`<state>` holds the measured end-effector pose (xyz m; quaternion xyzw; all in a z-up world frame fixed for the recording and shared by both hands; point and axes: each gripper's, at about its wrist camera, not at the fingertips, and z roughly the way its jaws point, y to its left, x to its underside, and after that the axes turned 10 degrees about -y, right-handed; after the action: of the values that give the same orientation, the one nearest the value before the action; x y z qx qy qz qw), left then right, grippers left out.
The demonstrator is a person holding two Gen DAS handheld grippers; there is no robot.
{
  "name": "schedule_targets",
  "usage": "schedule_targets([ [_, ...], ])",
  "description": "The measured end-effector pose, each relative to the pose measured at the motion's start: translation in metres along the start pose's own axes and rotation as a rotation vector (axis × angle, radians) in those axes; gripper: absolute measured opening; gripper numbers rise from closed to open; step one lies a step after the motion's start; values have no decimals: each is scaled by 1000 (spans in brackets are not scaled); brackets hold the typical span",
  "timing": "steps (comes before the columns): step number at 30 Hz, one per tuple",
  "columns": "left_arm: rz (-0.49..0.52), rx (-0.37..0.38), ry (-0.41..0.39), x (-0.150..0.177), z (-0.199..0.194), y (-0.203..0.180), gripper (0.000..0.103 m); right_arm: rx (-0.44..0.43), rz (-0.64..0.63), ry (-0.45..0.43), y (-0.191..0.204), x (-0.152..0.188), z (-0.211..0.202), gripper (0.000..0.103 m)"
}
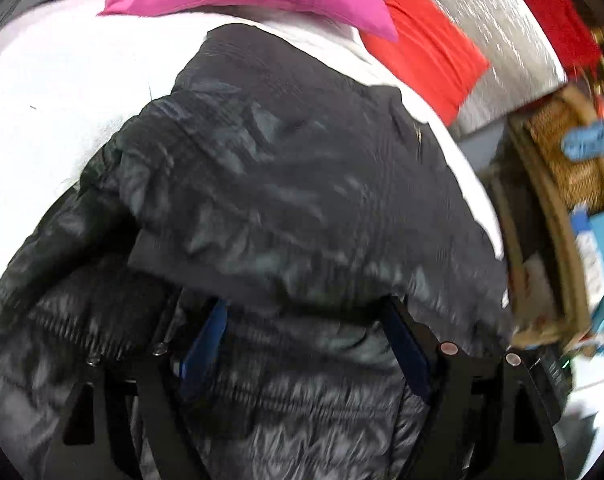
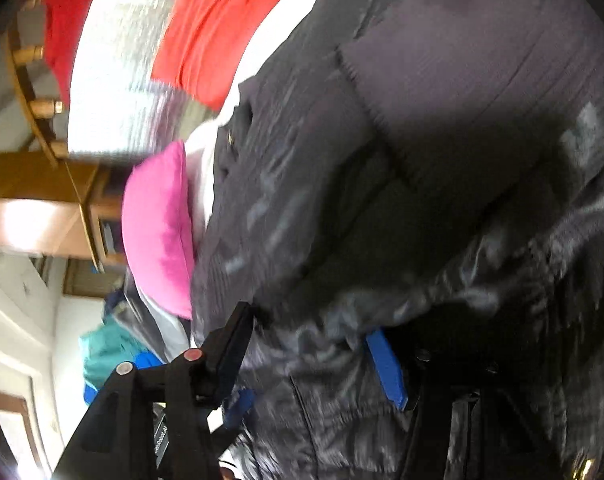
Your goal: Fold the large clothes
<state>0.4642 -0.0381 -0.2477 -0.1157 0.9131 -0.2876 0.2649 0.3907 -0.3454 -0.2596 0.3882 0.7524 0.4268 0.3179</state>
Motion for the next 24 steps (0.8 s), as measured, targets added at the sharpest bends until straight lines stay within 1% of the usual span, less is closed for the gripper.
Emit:
schedule_targets([
  [2, -52, 27, -4, -3, 5, 7, 80, 10, -27, -27, 4, 1, 0, 60],
  [3, -77, 38, -12, -1, 5, 10, 80, 19, -43, -40, 6, 2, -1, 56],
  [4, -91, 43, -20, -2, 6, 11, 80, 36, -59, -59, 7, 4, -2, 47],
  [6, -104, 50, -35, -4, 6, 13, 79, 50, -69, -75, 6, 4, -2, 37],
  [7, -103, 50, -42, -4, 5, 14, 76, 50, -72, -84, 6, 5, -2, 35],
  [8, -99, 49, -50, -4, 3, 14, 63, 53, -83, -94, 7, 6, -3, 34],
  [9, -97, 55, -52, -1, 2, 14, 53, 59, -97, -101, 8, 8, -6, 32],
  [10, -99, 61, -49, -1, 1, 16, 52, 72, -131, -112, 13, 11, -8, 30],
  [12, -104, 77, -49, -1, -1, 19, 44, 91, -187, -134, 24, 16, -10, 27],
  [15, -76, 89, -87, -2, -14, 17, 37, 86, -277, -176, 44, 24, -20, 25],
  [17, -40, 83, -114, -3, -21, 11, 37, 75, -302, -191, 51, 27, -24, 25],
  [18, -41, 75, -104, -2, -21, 13, 37, 89, -297, -186, 50, 27, -23, 25],
  [19, -53, 66, -86, -5, -11, 13, 38, 105, -285, -174, 47, 26, -20, 25],
  [21, -95, 48, -21, -3, 2, 21, 44, 138, -222, -122, 31, 23, -11, 26],
  [23, -112, 54, 4, -3, 6, 23, 48, 130, -141, -96, 20, 20, -9, 28],
  [24, -112, 54, 8, -5, 5, 22, 52, 123, -121, -96, 19, 19, -11, 34],
])
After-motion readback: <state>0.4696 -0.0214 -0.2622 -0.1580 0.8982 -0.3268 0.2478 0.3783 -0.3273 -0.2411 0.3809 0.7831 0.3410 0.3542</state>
